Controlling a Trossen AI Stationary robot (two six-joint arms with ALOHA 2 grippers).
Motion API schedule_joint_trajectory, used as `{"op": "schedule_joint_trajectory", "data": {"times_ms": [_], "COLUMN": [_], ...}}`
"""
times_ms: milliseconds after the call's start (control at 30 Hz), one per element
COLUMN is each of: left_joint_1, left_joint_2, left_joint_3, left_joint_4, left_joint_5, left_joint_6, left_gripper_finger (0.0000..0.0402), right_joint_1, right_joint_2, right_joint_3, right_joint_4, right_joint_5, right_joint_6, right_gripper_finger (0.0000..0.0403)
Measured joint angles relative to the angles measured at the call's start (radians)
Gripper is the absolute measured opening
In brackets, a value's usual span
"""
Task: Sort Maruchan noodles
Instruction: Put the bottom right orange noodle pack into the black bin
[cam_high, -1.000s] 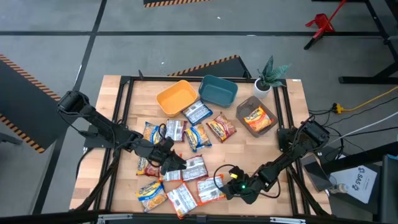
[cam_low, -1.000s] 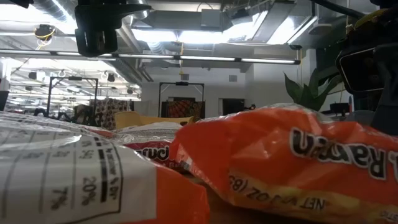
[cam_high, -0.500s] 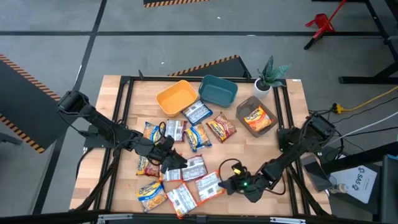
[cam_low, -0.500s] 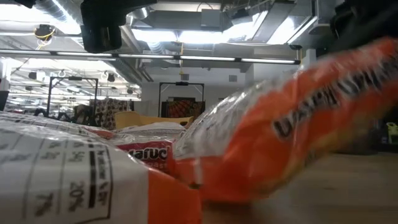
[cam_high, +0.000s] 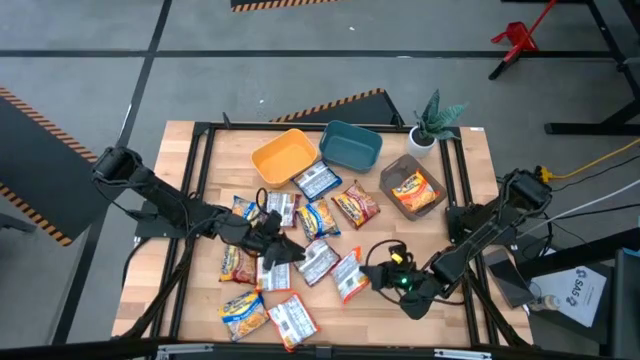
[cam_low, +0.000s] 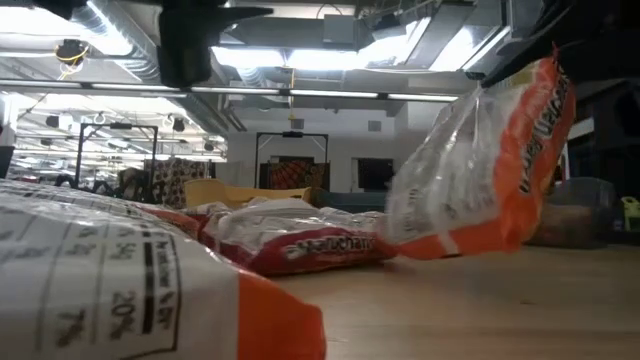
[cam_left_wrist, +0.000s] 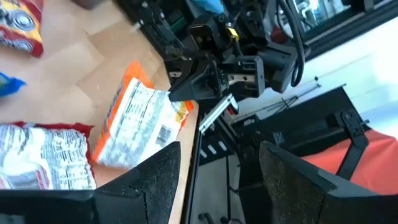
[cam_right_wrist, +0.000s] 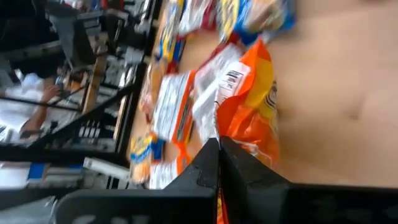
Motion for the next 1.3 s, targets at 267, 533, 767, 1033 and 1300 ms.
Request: {"op": "schedule_joint_trajectory", "data": {"times_ms": [267,533,767,1033,1300], "left_joint_1": [0.061,0.106,0.143,0.174,0.198], "left_joint_2": [0.0,0.0,0.0,0.0,0.0], "left_joint_3": [0.0,0.0,0.0,0.0,0.0], "left_joint_4": [0.008,0.008,0.009,0.017,0.017], "left_joint_5": [0.0,0.008,0.027,0.062,0.076], "left_joint_6": [0.001,0.011,0.027,0.052,0.08], "left_gripper_finger": [0.0215,0.0215,0.0215,0.0215,0.0215], "right_joint_1": [0.0,0.0,-0.056,-0.212,-0.395], "right_joint_2": [-0.109,-0.253,-0.393,-0.512,-0.549], "right_joint_3": [0.0,0.0,0.0,0.0,0.0], "right_joint_4": [-0.38,-0.671,-0.863,-1.053,-1.147], "right_joint_5": [0.018,0.053,0.13,0.206,0.234], "right_joint_6": [0.145,0.24,0.265,0.264,0.242], "right_gripper_finger": [0.0,0.0,0.0,0.0,0.0]}}
